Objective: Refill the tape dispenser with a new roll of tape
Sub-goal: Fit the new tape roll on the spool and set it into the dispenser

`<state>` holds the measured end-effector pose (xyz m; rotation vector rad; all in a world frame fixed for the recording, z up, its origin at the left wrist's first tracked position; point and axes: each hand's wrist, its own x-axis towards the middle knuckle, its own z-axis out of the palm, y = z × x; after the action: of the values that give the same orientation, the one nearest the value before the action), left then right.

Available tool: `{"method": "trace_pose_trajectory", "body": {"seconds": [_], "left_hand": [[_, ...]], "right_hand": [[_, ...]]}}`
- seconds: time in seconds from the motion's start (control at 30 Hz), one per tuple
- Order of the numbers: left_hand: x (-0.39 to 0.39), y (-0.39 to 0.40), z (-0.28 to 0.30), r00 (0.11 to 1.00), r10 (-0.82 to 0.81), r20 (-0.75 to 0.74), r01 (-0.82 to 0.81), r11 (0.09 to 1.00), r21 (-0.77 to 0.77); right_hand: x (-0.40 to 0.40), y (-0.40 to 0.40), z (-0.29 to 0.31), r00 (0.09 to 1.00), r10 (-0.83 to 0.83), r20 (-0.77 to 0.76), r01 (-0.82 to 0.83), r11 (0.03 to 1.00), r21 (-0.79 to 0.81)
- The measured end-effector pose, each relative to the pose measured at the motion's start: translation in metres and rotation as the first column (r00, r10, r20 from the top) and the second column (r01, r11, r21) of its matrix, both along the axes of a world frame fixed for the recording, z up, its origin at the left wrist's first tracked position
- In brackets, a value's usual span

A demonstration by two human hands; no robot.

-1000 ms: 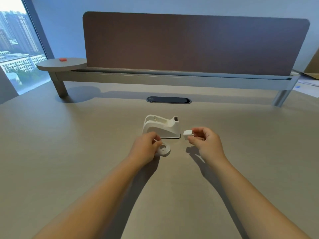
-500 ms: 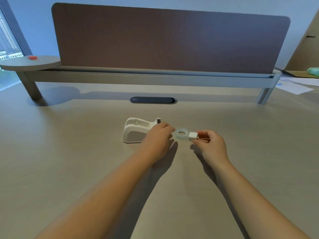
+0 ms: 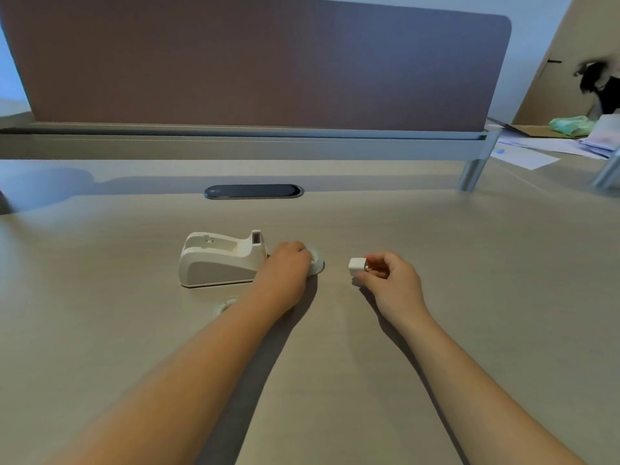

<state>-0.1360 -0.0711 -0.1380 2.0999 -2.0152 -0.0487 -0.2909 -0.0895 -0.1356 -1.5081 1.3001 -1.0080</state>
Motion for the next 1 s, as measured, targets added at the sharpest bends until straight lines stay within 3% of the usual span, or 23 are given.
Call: {"method": "trace_pose_trajectory", "body": {"seconds": [0.07, 0.1, 0.13, 0.2, 0.23, 0.3, 0.4, 0.53, 0.67, 1.0], "left_hand": [[-0.006, 0.007, 0.007, 0.972, 0.032, -0.231, -0.043, 0.998, -0.04], [-0.009, 0.012, 0.011, 0.915, 0.053, -0.399, -0.082, 0.995, -0.054], [-0.012, 0.018, 0.016, 0.796, 0.072, -0.601, -0.117, 0.992, -0.036], [-0.018, 0.032, 0.027, 0.408, 0.113, -0.906, -0.119, 0.99, 0.07], [-0.017, 0.039, 0.031, 0.269, 0.137, -0.953, -0.098, 0.989, 0.114], [-0.016, 0.05, 0.035, 0.098, 0.158, -0.982, -0.067, 0.986, 0.152], [-0.015, 0.068, 0.043, -0.041, 0.13, -0.991, -0.042, 0.99, 0.132], [-0.015, 0.088, 0.043, -0.105, 0.062, -0.993, 0.033, 0.998, 0.059], [-0.011, 0.098, 0.04, -0.044, 0.035, -0.998, -0.006, 0.999, 0.036], [-0.001, 0.107, 0.037, 0.15, -0.035, -0.988, -0.124, 0.991, -0.054]], "right_hand": [[0.0, 0.005, 0.003, 1.0, 0.01, 0.024, -0.01, 1.0, 0.0], [0.0, 0.009, 0.006, 0.999, 0.02, 0.04, -0.019, 1.0, -0.007], [0.0, 0.013, 0.01, 0.997, 0.028, 0.077, -0.028, 1.0, -0.006], [0.001, 0.024, 0.02, 0.983, 0.05, 0.175, -0.047, 0.999, -0.023], [0.002, 0.029, 0.025, 0.981, 0.068, 0.181, -0.056, 0.996, -0.069], [0.004, 0.041, 0.034, 0.98, 0.11, 0.166, -0.082, 0.983, -0.165], [0.009, 0.058, 0.041, 0.973, 0.166, 0.159, -0.123, 0.96, -0.251], [0.016, 0.076, 0.035, 0.974, 0.198, 0.112, -0.158, 0.942, -0.298], [0.02, 0.083, 0.029, 0.974, 0.205, 0.093, -0.165, 0.931, -0.327], [0.035, 0.083, 0.026, 0.954, 0.115, -0.277, -0.268, 0.742, -0.614]]}}
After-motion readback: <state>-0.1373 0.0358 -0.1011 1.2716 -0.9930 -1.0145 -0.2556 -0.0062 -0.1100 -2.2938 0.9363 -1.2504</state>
